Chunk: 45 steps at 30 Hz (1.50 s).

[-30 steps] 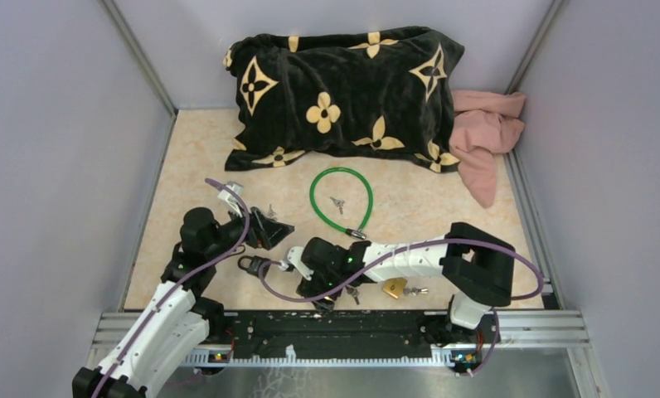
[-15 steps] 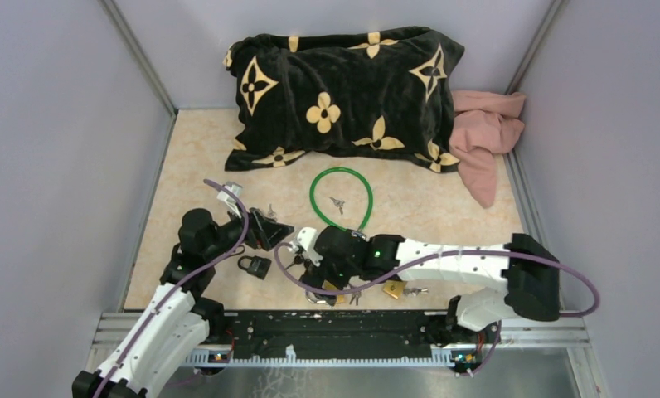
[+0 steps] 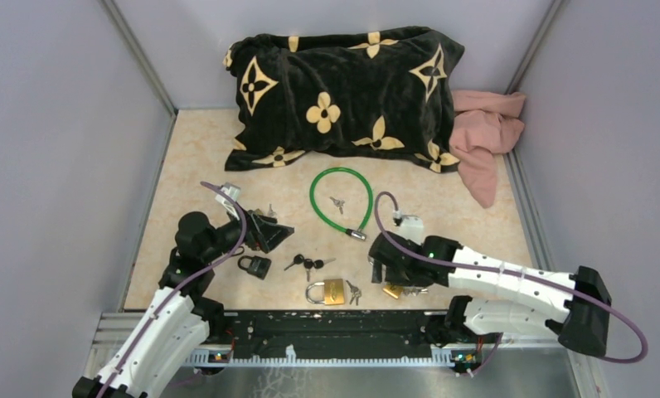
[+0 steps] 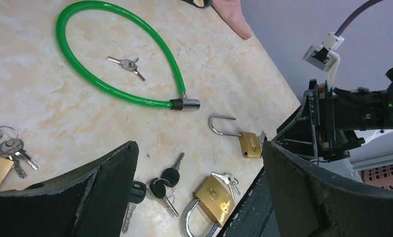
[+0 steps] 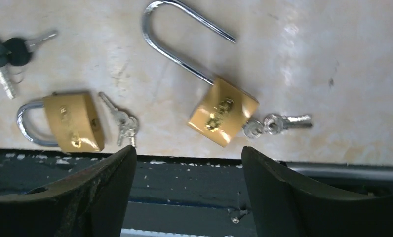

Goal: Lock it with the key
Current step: Pick up the lock from the center of the board.

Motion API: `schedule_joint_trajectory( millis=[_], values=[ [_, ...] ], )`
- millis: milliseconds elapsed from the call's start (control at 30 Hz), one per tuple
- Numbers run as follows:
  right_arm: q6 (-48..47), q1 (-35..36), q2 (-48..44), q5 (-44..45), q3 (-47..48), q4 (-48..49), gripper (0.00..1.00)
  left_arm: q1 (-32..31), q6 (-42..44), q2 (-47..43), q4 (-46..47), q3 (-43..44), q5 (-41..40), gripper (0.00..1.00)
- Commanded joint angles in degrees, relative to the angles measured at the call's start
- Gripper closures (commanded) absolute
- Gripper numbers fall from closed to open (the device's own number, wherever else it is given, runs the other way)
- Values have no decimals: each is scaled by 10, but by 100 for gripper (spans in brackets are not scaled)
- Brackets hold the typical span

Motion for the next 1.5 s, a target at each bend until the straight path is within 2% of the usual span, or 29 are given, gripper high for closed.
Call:
schedule_joint_trajectory(
  millis=[0, 133, 267, 367, 600, 733, 833, 967, 1100, 1200, 1267, 1367, 1467],
  values=[
    [217, -3, -40, 40, -51, -50, 24, 4, -13, -6, 32, -9, 21, 1],
    [219, -42, 6, 22, -63, -55, 24, 4, -15, -1, 35, -10, 27, 1],
    [205, -61, 44, 6, -77, -18, 23, 4, -20, 8, 43, -13, 37, 1],
    [185, -85, 67, -29, -97, 58, 26, 4, -28, 14, 51, -16, 46, 1],
    [159, -88, 151, -37, -82, 66, 31, 4, -30, 17, 51, -16, 56, 1],
    [129, -88, 181, -61, -86, 105, 40, 4, -31, 19, 53, -16, 56, 1],
    [59, -88, 206, -31, -49, 100, 42, 4, -29, 19, 53, -15, 58, 1],
    [-120, -97, 242, -6, 8, 117, 42, 4, -26, 20, 55, -13, 60, 1],
    [-204, -106, 264, 11, 35, 111, 34, 4, -19, 13, 49, -11, 61, 1],
    [-207, -107, 263, 21, 56, 78, 19, 4, -17, 9, 48, -10, 61, 1],
    [-194, -105, 255, 13, 68, 61, 16, 4, -19, 10, 51, -12, 62, 1],
    [-142, -90, 238, 13, 81, 41, 16, 4, -22, 10, 59, -15, 64, 1],
    [-59, -78, 229, 8, 72, 33, 27, 4, -22, 10, 61, -15, 66, 1]
  ],
)
